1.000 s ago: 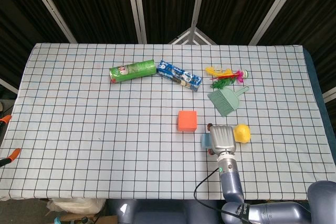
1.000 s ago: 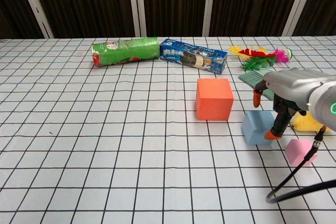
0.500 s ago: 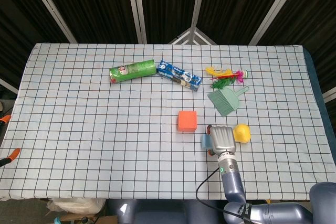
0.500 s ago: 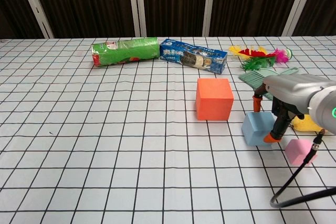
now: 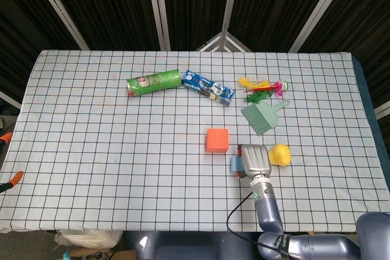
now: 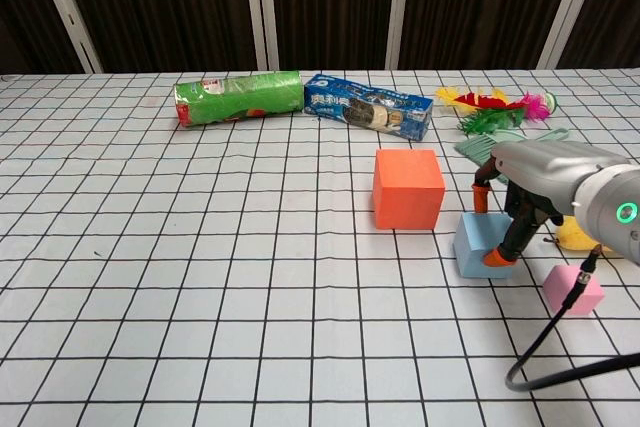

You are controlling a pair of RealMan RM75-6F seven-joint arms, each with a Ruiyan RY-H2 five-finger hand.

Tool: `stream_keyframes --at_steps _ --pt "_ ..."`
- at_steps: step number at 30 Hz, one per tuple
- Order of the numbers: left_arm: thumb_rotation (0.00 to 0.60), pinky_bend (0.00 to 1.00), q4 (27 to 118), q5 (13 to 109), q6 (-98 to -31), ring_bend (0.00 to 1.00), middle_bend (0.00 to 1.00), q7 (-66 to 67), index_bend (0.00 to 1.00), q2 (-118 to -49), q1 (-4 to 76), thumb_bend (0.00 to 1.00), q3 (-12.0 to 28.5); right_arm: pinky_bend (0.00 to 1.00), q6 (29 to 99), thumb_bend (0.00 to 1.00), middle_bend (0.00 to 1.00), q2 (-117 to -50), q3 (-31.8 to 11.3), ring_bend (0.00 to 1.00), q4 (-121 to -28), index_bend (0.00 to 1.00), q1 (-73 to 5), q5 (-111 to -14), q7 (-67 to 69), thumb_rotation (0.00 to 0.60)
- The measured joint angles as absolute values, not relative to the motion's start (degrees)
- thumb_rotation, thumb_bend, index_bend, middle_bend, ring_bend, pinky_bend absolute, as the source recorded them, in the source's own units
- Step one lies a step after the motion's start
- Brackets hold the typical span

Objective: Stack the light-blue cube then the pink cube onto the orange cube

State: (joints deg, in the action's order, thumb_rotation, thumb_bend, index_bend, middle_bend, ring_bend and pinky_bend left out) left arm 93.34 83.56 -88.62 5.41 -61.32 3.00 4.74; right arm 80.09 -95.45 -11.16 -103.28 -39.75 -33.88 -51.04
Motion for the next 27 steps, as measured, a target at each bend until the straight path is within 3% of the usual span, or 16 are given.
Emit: stream_keyframes --at_steps 8,17,27 --pt "0.6 0.18 93.4 83.5 -88.5 0.02 0.06 5.1 0.13 -61.2 3.0 0.24 4.7 0.67 83.2 0.37 0.97 -93.6 -11.2 0.9 -107.7 0.58 -39.7 -35.8 -53.1 0.6" --pt "0.6 0.18 93.4 83.6 -88.6 0.02 0.06 4.8 0.13 -61.0 2.9 0.24 4.6 0.67 89.5 0.46 0.97 -91.7 -13.6 0.9 -116.5 0.59 -43.0 -35.5 -64.5 0.6" --pt "0.6 0.18 93.3 83.4 -88.5 0.02 0.06 4.0 0.13 -60.7 2.9 0.24 4.6 0.67 91.5 0.47 0.97 -93.8 -22.0 0.9 -117.7 0.6 -50.2 -24.3 -73.8 0.6"
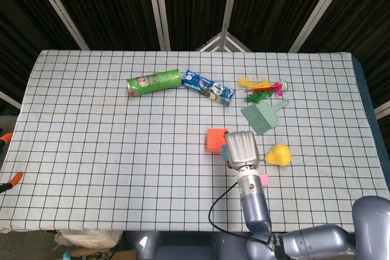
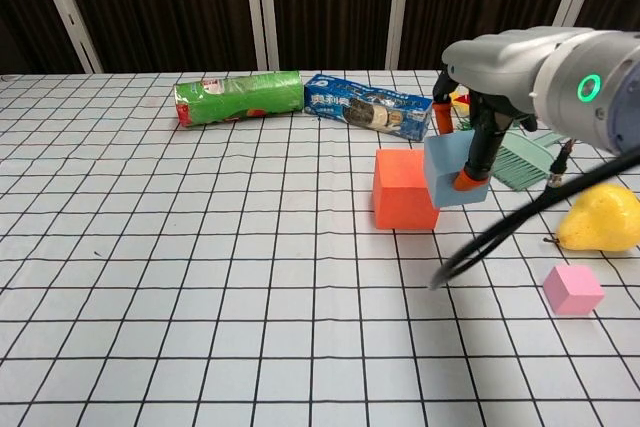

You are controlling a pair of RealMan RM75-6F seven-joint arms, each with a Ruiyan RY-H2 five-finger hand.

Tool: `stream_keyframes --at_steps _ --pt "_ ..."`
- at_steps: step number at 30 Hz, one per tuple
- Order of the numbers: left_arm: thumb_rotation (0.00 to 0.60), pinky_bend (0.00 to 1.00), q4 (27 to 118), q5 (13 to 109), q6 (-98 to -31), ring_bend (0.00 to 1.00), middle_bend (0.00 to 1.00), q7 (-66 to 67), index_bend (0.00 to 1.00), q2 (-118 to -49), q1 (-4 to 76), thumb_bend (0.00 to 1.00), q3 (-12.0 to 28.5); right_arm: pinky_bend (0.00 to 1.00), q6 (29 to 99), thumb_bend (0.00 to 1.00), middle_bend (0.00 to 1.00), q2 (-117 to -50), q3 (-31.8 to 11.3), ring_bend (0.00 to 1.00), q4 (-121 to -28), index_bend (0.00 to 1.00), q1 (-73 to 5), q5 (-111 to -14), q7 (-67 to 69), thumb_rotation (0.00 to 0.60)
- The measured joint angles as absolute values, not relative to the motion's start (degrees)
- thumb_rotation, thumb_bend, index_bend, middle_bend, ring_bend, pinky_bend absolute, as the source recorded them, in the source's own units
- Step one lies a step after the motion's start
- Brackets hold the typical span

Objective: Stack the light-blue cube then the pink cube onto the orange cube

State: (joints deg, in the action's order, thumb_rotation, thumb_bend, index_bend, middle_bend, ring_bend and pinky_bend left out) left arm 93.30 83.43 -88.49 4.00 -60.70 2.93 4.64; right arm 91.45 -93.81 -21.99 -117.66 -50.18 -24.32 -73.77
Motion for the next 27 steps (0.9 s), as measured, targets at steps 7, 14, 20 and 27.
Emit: stream_keyframes --at_steps 7,14,20,27 --pt "0.6 0.18 93.3 82.0 -87.9 0.02 0.06 4.7 0.13 -60.8 3.1 0.24 5.1 0.67 91.6 0.47 0.97 -91.1 -25.3 0.9 -118.2 0.6 -52.4 -21.3 -75.4 0.6" --pt "0.6 0.18 93.7 82.6 -89.1 0.02 0.06 5.8 0.13 -61.0 2.5 0.24 4.7 0.67 92.2 0.47 0.97 -89.8 -27.1 0.9 -120.2 0.6 -54.8 -20.0 -75.8 0.6" --pt "0.6 0.18 93.8 82.5 -89.6 0.02 0.06 5.7 0.13 -60.9 2.1 0.24 4.6 0.67 91.9 0.47 0.97 -90.1 -28.4 0.9 -119.7 0.6 -57.2 -17.0 -76.1 0.6" --pt "0.6 0.18 93.8 82.7 -90.4 0.02 0.06 5.0 0.13 -60.6 1.5 0.24 4.6 0.67 90.8 0.47 0.97 -92.0 -29.2 0.9 -116.7 0.6 -60.1 -14.0 -75.7 0.6"
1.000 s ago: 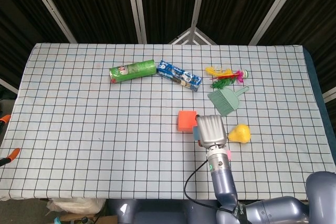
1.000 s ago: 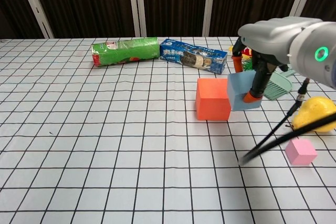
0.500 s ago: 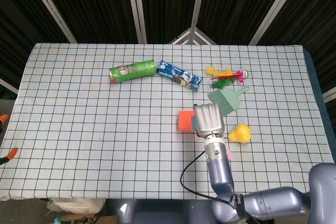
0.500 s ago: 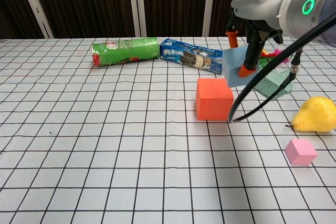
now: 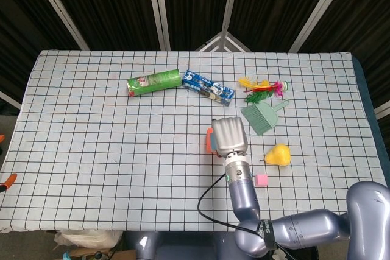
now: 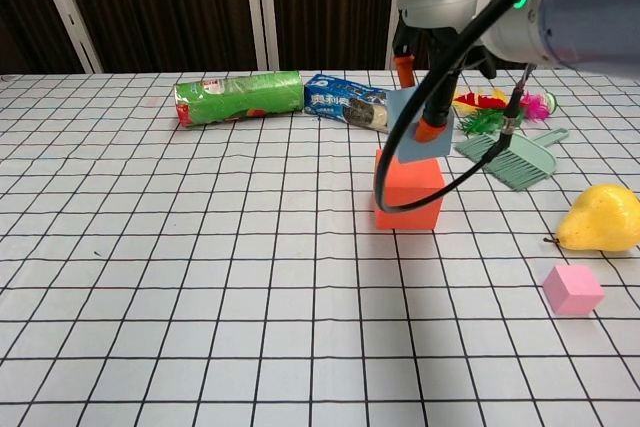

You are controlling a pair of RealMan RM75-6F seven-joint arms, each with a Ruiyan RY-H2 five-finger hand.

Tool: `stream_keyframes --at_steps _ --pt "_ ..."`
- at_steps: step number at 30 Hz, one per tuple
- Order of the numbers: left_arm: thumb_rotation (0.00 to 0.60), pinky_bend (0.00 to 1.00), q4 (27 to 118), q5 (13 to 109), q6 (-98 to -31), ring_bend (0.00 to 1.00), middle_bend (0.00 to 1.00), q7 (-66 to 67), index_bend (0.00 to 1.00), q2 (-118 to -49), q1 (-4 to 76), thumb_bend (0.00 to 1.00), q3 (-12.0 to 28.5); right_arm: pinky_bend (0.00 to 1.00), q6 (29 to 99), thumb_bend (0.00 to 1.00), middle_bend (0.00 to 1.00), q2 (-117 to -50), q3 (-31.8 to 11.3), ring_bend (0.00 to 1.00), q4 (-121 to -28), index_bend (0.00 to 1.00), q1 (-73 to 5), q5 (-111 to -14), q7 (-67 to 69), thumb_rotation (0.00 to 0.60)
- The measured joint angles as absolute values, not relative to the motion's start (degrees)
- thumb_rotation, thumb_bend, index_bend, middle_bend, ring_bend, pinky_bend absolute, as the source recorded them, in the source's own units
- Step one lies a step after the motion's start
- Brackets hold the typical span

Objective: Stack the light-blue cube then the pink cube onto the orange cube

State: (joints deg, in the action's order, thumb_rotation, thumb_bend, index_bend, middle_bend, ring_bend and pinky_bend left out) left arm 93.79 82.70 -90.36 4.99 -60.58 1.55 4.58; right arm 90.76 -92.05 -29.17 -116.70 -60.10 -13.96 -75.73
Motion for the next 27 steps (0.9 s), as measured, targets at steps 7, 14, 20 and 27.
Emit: stream_keyframes --at_steps 7,14,20,27 --pt "0.6 0.18 93.6 82.6 -90.3 0.02 0.06 4.9 0.13 -60.5 1.5 0.24 4.6 0.67 87.1 0.48 0.97 -93.4 -29.8 0.9 -111.7 0.6 -61.5 -11.3 -74.0 0.6" --pt "0.6 0.18 93.6 81.9 -90.1 0.02 0.06 5.3 0.13 -60.7 1.6 0.24 4.9 0.67 80.5 0.49 0.97 -93.2 -30.0 0.9 -106.7 0.6 -62.1 -9.9 -70.8 0.6" --pt "0.6 0.18 93.7 81.6 -90.1 0.02 0.06 5.7 0.13 -60.7 1.5 0.24 5.1 0.67 76.7 0.49 0.97 -90.7 -29.9 0.9 -105.7 0.6 -62.1 -9.1 -68.5 0.6" --pt "0.6 0.18 93.9 81.8 -90.3 0.02 0.06 6.2 0.13 -60.9 1.4 0.24 5.0 0.67 75.1 0.49 0.97 -87.7 -29.3 0.9 -107.1 0.6 -61.9 -8.8 -66.3 0.6"
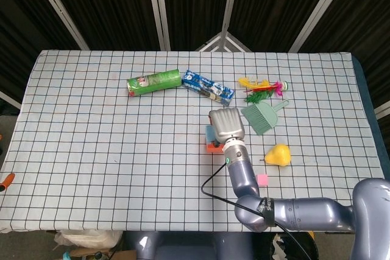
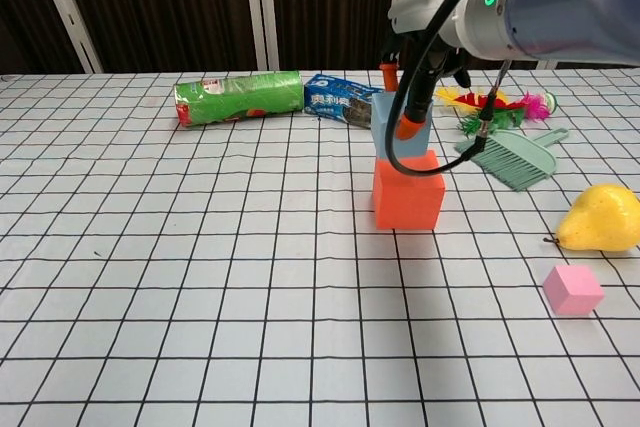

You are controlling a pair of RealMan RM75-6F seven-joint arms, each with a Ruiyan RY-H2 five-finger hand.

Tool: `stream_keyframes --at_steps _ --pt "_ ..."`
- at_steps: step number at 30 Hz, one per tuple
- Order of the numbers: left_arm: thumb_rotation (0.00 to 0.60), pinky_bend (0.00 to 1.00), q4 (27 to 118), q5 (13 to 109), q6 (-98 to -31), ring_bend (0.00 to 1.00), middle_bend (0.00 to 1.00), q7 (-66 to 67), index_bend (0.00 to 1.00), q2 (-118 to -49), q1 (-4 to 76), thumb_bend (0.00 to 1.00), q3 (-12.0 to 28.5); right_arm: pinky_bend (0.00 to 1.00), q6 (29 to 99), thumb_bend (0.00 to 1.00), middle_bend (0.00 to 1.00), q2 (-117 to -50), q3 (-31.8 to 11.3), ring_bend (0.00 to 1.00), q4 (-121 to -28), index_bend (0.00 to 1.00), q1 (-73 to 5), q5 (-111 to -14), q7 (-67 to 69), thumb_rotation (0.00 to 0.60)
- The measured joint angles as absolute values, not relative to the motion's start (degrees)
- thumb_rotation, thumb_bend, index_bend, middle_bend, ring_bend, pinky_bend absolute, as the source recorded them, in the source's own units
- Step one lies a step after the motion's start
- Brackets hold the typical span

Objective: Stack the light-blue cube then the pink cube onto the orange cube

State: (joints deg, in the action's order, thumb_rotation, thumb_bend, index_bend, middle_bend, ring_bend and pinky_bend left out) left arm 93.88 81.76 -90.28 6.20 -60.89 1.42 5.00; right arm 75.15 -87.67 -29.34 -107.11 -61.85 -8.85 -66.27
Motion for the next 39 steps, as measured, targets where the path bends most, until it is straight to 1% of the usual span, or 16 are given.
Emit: stream_keyframes --at_steps 8,22,39 --pt "0.6 0.18 93.9 81.6 -90.5 0.02 0.06 6.2 0.13 -60.8 1.3 0.24 5.1 0.67 73.0 0.49 0.97 -86.5 -28.0 0.9 -106.9 0.6 -62.1 -9.4 -63.5 0.6" --pt "0.6 0.18 94.0 81.1 -90.2 0.02 0.06 6.8 0.13 -61.0 1.3 0.24 5.3 0.67 69.3 0.49 0.97 -85.0 -25.5 0.9 -103.7 0.6 -63.0 -8.1 -60.1 0.6" --pt "0.6 0.18 94.2 81.0 -90.0 0.02 0.06 7.5 0.13 -61.1 1.4 0.24 5.3 0.67 69.9 0.49 0.97 -83.5 -23.1 0.9 -104.8 0.6 -64.4 -6.4 -58.3 0.6"
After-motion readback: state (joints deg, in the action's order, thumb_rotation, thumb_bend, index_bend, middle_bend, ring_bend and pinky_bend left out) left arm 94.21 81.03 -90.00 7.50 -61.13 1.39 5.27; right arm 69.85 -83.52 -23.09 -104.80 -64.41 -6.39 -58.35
